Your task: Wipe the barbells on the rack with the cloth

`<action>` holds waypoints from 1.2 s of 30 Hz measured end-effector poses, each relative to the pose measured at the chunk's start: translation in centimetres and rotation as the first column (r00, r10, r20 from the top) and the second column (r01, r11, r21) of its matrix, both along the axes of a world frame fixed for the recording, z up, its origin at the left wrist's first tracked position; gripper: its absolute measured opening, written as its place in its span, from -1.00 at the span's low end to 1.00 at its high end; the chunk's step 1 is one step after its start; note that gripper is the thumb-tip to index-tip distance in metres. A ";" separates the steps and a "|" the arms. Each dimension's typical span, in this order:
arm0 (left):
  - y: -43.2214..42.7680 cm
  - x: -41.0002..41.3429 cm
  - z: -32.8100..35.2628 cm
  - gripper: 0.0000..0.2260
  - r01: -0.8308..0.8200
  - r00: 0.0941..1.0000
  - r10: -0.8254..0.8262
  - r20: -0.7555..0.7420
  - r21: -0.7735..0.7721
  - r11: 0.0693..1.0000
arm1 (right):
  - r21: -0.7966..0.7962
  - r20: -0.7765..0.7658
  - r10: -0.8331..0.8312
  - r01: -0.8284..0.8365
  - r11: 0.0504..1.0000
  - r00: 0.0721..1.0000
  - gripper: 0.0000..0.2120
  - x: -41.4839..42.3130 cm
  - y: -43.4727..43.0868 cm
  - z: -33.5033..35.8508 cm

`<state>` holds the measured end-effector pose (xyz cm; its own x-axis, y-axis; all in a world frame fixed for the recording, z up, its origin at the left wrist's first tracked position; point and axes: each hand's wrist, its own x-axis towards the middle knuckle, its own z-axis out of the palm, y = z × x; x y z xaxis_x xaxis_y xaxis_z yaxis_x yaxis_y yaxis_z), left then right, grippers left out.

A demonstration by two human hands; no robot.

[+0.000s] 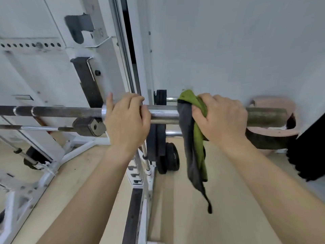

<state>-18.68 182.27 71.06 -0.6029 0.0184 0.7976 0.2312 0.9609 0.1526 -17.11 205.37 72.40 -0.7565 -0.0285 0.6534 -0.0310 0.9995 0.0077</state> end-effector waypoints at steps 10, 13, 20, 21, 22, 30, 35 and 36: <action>-1.0 0.1 0.9 -0.76 -0.055 0.996 0.052 0.070 0.037 0.998 | 0.013 0.027 0.098 -0.098 0.995 0.995 -0.58 -2.3 -12.4 -0.3; 2.1 0.2 1.1 -0.75 0.011 0.997 -0.009 0.077 -0.023 1.000 | 0.020 0.005 0.101 -0.101 0.995 0.995 -0.56 -2.0 -8.0 -0.1; 15.1 1.0 1.9 -0.80 0.277 0.961 -0.270 0.062 -0.207 0.938 | 0.035 -0.017 -0.002 0.002 0.999 1.000 -0.56 0.4 6.1 -0.4; 17.0 1.1 1.9 -0.80 0.312 0.950 -0.303 0.073 -0.224 0.923 | 0.036 -0.021 -0.012 0.013 0.999 1.000 -0.56 0.7 8.1 -0.5; 18.8 1.1 2.0 -0.80 0.346 0.938 -0.335 0.087 -0.236 0.908 | 0.018 -0.023 -0.019 0.019 1.000 1.000 -0.56 1.1 10.1 -0.6; 20.8 1.0 2.3 -0.77 0.378 0.926 -0.367 0.091 -0.242 0.894 | -0.115 -0.082 -0.054 0.044 0.992 0.995 -0.64 1.7 11.3 -1.3; 10.2 1.5 1.2 -0.88 0.155 0.987 -0.158 0.002 -0.215 0.964 | -0.141 -0.037 0.094 -0.098 0.985 0.995 -0.66 0.4 0.2 -1.7; 7.9 1.5 1.1 -0.89 0.101 0.995 -0.103 -0.001 -0.208 0.973 | -0.136 -0.019 0.123 -0.125 0.983 0.992 -0.65 0.0 -2.4 -1.5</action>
<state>-17.15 190.20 72.11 -0.5796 0.2454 0.7770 0.3303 0.9425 -0.0513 -17.13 202.99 70.89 -0.7460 -0.0315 0.6652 -0.1554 0.9796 -0.1278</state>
